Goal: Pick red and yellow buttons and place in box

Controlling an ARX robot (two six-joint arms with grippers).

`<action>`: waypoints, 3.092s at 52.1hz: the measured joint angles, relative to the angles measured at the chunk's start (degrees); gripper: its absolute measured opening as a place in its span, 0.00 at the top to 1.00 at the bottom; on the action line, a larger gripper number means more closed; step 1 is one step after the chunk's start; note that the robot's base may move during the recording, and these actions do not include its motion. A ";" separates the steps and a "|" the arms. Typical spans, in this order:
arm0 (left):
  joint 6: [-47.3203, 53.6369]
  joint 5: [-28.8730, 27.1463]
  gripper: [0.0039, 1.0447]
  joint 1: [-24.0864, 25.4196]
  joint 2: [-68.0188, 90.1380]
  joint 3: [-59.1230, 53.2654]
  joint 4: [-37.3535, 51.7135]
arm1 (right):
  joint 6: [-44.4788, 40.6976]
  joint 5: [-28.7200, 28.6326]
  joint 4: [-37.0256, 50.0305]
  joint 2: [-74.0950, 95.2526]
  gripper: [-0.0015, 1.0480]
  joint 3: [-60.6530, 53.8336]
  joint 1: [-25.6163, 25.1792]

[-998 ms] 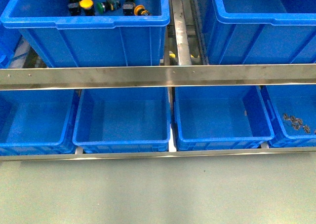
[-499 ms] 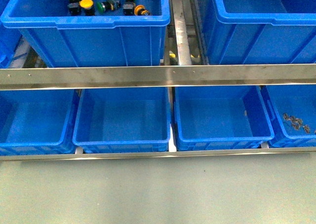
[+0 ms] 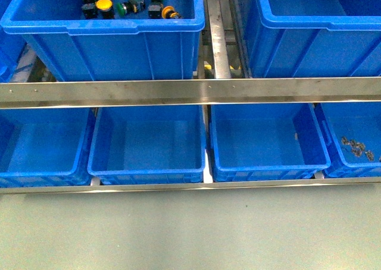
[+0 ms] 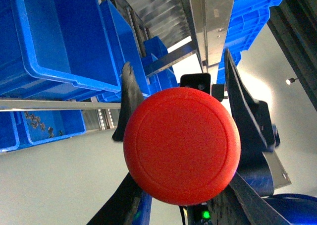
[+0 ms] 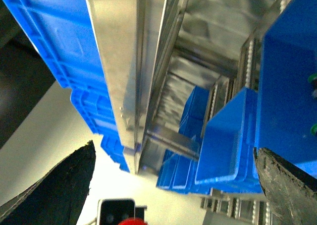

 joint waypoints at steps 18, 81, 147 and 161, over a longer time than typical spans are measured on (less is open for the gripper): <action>0.98 -0.35 0.79 1.22 -1.79 -0.37 -2.32 | -8.57 -13.51 -5.14 -2.29 0.07 -0.46 9.73; 7.82 -2.45 0.79 -0.96 -0.85 0.26 -10.14 | -8.79 -13.29 0.04 -2.45 0.07 -7.13 1.01; 4.79 -2.73 0.79 -5.29 1.29 -0.98 -7.28 | -3.13 -11.87 0.04 -2.16 0.67 -8.57 -2.97; 5.01 -5.09 0.80 -6.67 2.14 -0.70 -7.30 | 2.34 -11.63 0.04 -2.16 0.72 -9.22 -3.98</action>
